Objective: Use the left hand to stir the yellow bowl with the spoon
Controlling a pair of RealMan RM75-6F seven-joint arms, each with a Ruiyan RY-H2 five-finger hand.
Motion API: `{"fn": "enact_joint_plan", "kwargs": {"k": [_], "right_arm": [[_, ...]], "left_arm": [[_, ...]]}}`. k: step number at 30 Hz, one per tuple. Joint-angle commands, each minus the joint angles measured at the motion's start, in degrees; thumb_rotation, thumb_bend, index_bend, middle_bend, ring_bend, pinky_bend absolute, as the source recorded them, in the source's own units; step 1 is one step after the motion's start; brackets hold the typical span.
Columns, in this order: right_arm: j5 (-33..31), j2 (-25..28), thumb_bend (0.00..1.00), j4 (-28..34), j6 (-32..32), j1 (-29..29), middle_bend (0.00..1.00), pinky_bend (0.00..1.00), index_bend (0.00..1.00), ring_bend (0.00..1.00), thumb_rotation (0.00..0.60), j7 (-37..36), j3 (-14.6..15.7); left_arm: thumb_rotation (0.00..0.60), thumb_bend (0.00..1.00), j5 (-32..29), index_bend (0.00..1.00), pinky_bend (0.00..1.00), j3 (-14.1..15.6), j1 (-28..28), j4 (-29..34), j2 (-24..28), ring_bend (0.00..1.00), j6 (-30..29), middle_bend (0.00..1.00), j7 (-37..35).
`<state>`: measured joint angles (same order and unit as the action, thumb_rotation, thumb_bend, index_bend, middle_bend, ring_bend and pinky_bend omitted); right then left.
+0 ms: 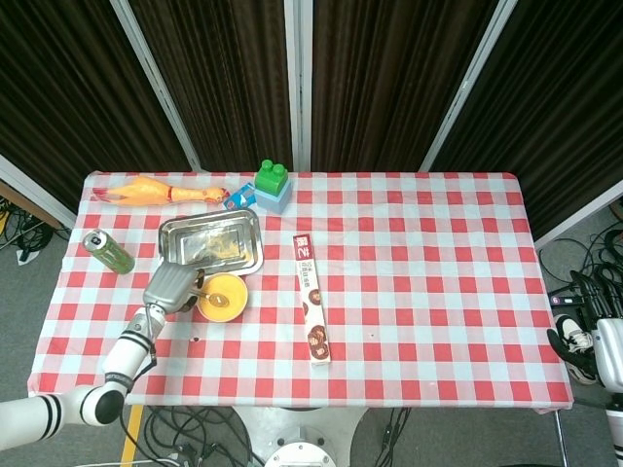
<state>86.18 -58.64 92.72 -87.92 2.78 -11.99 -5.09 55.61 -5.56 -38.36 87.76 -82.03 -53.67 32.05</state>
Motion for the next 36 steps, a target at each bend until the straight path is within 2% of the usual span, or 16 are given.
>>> {"fn": "enact_joint_plan", "kwargs": {"k": [1, 26, 36], "right_arm": [[-0.05, -0.03, 0.24, -0.07, -0.02, -0.06, 0.11, 0.00, 0.00, 0.00, 0.600, -0.07, 0.00], [-0.19, -0.22, 0.24, -0.48, 0.10, -0.34, 0.11, 0.00, 0.00, 0.00, 0.600, -0.55, 0.02], [-0.28, -0.14, 0.24, -0.38, -0.14, -0.61, 0.11, 0.00, 0.00, 0.00, 0.600, -0.52, 0.01]], "left_arm": [[0.600, 0.36, -0.46, 0.54, 1.00, 0.13, -0.33, -0.32, -0.11, 0.87, 0.27, 0.85, 0.01], [0.600, 0.36, -1.38, 0.54, 1.00, 1.70, -1.00, -1.36, 0.05, 0.87, -0.39, 0.85, -0.16], [0.600, 0.37, -1.17, 0.58, 1.00, 1.81, -1.41, -2.14, -0.41, 0.87, -0.50, 0.86, -0.29]]}}
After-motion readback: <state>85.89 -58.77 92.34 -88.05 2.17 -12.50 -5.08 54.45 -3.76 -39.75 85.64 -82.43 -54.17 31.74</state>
